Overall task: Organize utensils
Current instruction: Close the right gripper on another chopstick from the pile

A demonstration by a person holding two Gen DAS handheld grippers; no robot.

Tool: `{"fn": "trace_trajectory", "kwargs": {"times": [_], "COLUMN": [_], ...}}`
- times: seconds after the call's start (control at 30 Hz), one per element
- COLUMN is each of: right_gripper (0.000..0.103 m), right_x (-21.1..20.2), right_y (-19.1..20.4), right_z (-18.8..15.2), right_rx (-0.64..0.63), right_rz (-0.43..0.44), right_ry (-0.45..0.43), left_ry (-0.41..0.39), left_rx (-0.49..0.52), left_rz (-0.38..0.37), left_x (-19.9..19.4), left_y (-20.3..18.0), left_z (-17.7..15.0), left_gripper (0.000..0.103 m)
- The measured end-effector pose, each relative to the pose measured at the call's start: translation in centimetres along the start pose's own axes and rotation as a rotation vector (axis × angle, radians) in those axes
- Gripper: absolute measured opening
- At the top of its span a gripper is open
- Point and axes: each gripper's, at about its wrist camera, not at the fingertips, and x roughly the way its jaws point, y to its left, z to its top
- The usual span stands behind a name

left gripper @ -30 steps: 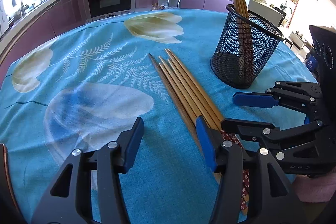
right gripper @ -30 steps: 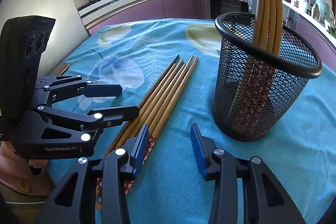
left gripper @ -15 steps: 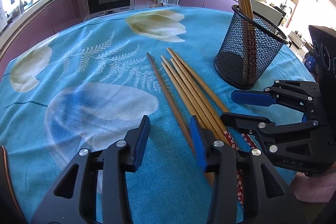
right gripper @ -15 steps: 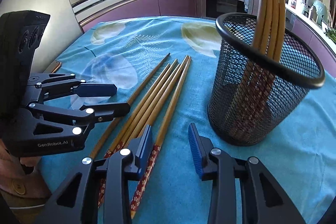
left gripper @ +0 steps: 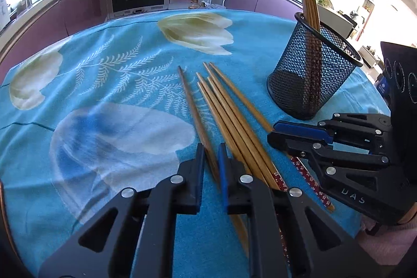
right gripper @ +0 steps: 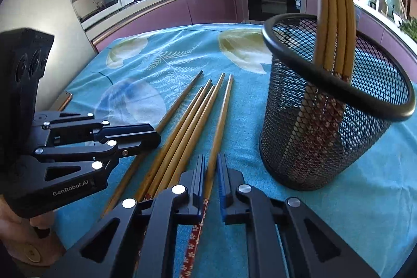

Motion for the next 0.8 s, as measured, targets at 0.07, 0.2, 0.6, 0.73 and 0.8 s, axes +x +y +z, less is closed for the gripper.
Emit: {"fn": "trace_trajectory", "kwargs": {"times": [0.07,0.2,0.6,0.73,0.8], "right_gripper": [0.006,0.006,0.006,0.006,0.006], "right_x": [-0.2,-0.7,-2.6,-3.3,-3.5], "right_y": [-0.4,-1.0,-1.6,-1.7,-1.6], "right_z": [-0.1,-0.2,-0.7,-0.9,-0.9], "right_rx": [0.038,0.076,0.094,0.102,0.101], "right_rz": [0.018,0.034,0.052,0.064,0.081], "right_ry": [-0.007,-0.027,-0.066,-0.100,-0.105], "left_ry": [-0.007,-0.027,-0.023,-0.020,-0.017], "left_rx": [-0.018,-0.034,-0.022,-0.021,-0.017], "left_rz": [0.000,-0.006,-0.029,-0.030,-0.031], "left_x": [-0.2,-1.0,-1.6,-1.6,-1.5], "left_y": [0.3,0.6,0.5,0.4,0.4], "left_z": [-0.1,-0.4,-1.1,-1.2,-1.2], "left_gripper": [0.009,0.008,0.008,0.008,0.008]}}
